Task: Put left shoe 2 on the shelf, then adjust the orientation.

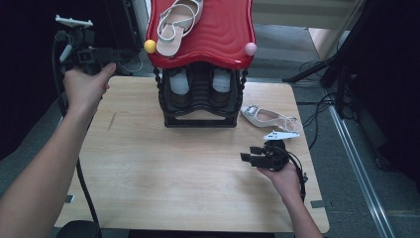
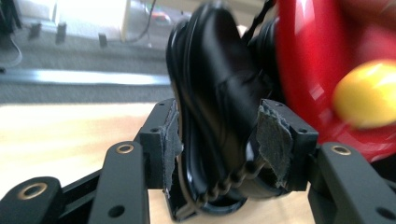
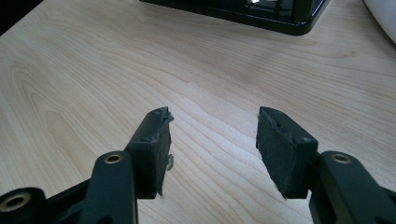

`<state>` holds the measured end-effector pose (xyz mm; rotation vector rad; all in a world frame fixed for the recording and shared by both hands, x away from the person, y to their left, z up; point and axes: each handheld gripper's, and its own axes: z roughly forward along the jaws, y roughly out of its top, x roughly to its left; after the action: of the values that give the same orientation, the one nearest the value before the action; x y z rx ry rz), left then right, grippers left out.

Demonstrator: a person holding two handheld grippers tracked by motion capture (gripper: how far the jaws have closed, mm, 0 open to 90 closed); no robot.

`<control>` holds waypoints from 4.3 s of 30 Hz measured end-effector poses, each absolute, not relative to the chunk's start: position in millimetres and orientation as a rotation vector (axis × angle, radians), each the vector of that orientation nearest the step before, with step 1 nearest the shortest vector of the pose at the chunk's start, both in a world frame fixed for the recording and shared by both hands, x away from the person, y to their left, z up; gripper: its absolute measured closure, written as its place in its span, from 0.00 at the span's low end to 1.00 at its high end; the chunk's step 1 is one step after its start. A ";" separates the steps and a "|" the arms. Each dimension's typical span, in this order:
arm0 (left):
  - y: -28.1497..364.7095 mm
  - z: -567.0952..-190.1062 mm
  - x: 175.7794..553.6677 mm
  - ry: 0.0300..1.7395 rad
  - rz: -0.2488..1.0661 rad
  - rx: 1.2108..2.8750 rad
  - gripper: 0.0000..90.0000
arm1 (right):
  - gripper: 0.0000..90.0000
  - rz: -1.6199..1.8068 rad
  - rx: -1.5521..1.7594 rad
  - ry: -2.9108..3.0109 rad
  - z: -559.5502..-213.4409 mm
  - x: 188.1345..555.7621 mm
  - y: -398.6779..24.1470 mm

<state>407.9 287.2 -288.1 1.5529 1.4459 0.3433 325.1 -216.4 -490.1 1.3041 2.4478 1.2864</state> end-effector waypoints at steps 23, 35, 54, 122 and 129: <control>284.4 -404.9 373.1 1.415 0.312 1.596 0.52 | 0.51 1.292 1.312 2.434 -489.5 327.7 -218.0; 273.1 -457.4 349.5 1.415 0.297 1.636 0.53 | 0.51 1.291 1.315 2.429 -489.5 332.0 -219.0; 267.6 -482.4 332.7 1.385 0.281 1.655 0.50 | 0.52 1.287 1.310 2.425 -490.0 336.4 -219.8; 261.8 -485.7 324.5 1.355 0.223 1.670 0.45 | 1.00 1.121 1.602 2.115 -472.1 446.7 -316.8; 262.3 -485.2 324.2 1.351 0.228 1.666 0.45 | 1.00 1.106 1.597 2.122 -486.3 441.9 -307.8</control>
<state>324.2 262.3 -485.2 1.6656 1.3508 0.2275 441.9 -307.8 -486.3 1.5965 2.1225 1.1058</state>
